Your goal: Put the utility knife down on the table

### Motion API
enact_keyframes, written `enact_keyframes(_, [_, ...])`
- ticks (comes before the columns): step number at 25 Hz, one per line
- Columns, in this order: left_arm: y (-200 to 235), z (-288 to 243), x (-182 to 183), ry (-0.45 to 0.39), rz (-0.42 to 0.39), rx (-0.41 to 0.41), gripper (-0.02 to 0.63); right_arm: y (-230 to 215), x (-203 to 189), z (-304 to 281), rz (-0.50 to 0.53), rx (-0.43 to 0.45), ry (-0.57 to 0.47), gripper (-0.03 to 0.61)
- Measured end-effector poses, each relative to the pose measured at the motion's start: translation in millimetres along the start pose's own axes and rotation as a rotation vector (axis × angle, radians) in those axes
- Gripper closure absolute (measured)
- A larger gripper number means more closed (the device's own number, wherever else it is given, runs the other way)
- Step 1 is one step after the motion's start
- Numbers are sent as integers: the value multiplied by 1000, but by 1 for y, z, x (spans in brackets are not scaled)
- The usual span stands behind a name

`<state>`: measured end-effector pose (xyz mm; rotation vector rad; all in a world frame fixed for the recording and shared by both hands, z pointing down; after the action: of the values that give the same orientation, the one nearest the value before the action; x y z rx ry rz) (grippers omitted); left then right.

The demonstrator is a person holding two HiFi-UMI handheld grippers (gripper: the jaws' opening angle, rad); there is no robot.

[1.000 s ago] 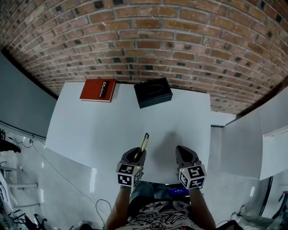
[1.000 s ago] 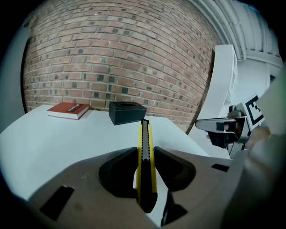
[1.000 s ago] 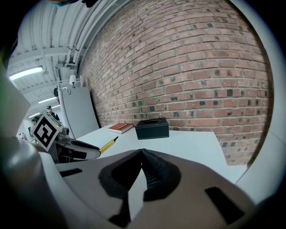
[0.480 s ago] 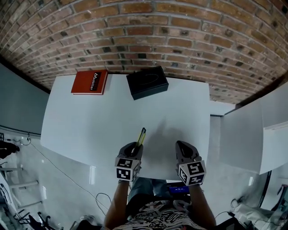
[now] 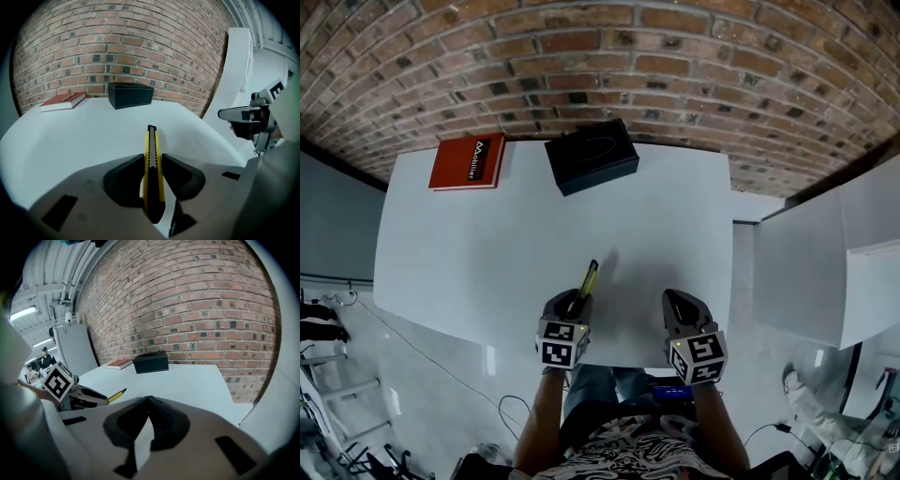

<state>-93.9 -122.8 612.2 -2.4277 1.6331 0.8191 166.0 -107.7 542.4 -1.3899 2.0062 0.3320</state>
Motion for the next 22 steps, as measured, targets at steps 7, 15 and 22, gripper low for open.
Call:
enact_keyframes(7, [1, -11, -4, 37, -11, 34, 492, -2, -8, 1, -12, 3, 10, 578])
enact_keyframes(15, [2, -21, -6, 88, -58, 51, 492, -6, -12, 1, -24, -6, 14, 578])
enact_keyframes(22, [0, -31, -10, 105, -114, 77, 492, -8, -9, 2, -17, -12, 9, 578])
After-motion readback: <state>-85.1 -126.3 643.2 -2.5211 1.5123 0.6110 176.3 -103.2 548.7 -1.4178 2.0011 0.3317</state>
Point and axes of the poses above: the fingertips, and each gripper's own axes: z backward along the fingers, y to its left, x out of its top, the point moved 10 cm from there along z, backward along the fingers, and after that the axes turned 14 degrees about y, right-handed, at the moved point
